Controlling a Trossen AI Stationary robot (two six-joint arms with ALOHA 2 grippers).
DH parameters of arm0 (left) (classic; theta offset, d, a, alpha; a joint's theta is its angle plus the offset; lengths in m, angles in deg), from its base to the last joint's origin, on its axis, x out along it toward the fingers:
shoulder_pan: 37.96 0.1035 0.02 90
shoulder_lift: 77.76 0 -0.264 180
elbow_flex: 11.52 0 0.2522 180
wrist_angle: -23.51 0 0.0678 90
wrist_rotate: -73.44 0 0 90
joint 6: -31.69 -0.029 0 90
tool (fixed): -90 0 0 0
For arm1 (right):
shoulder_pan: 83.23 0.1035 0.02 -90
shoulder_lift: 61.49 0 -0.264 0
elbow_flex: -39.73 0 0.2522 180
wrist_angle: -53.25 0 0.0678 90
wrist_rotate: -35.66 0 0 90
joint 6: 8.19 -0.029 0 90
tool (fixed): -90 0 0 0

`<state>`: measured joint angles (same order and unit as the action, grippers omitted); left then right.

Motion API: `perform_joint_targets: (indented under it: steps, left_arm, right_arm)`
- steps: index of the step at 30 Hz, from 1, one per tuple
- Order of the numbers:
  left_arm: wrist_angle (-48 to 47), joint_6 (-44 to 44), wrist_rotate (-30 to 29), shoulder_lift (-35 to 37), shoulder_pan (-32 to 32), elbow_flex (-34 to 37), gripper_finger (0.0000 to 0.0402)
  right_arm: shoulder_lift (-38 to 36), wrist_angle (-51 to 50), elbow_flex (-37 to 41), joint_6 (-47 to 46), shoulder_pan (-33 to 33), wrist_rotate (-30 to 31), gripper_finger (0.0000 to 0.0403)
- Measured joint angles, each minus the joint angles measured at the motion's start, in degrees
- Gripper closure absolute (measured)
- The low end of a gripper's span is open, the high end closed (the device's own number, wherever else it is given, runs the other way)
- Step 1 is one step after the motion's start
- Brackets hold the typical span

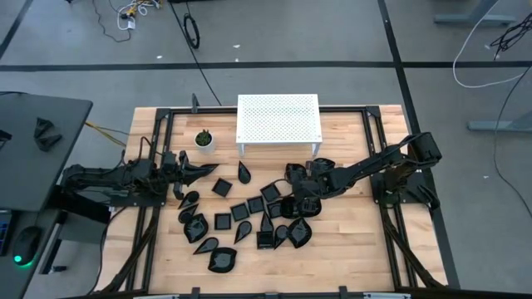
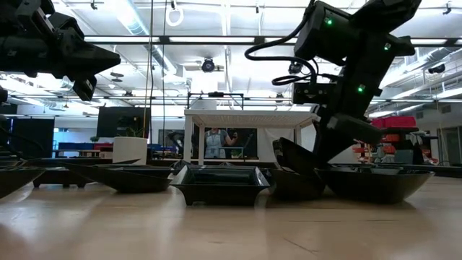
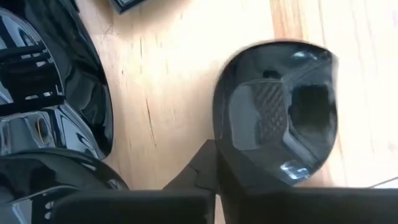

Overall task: Pick & Place Mini shaped plates
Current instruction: Put the black plate on the shelf

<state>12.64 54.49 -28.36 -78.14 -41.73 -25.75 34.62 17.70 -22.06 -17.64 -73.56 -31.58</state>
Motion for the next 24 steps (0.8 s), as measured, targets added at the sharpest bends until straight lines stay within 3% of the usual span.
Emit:
perform_joint_targets:
  steps: [8, 13, 15, 19, 24]
  left_arm:
    - [0.0, 0.1, 0.0, 0.0, 0.0, 0.0, 0.0365]
    - [0.0, 0.5, 0.0, 0.0, 0.0, 0.0, 0.0365]
    - [0.0, 0.5, 0.0, 0.0, 0.0, 0.0, 0.0365]
    - [0.0, 0.5, -0.1, 0.0, 0.0, 0.0, 0.0365]
    - [0.0, 0.5, -0.1, 0.0, 0.0, 0.0, 0.0365]
  right_arm:
    - [-1.4, -0.3, -0.6, -0.6, 1.4, -0.7, 0.04]
    - [-3.7, -2.8, -4.9, -0.8, 3.3, -2.6, 0.0401]
    - [-4.8, -5.1, -8.3, -1.3, 4.1, -1.8, 0.0401]
    - [-6.2, -13.1, -19.6, -3.2, 4.2, 7.8, 0.0402]
    - [-6.2, -25.2, -35.0, -3.6, -1.8, 11.7, 0.0402]
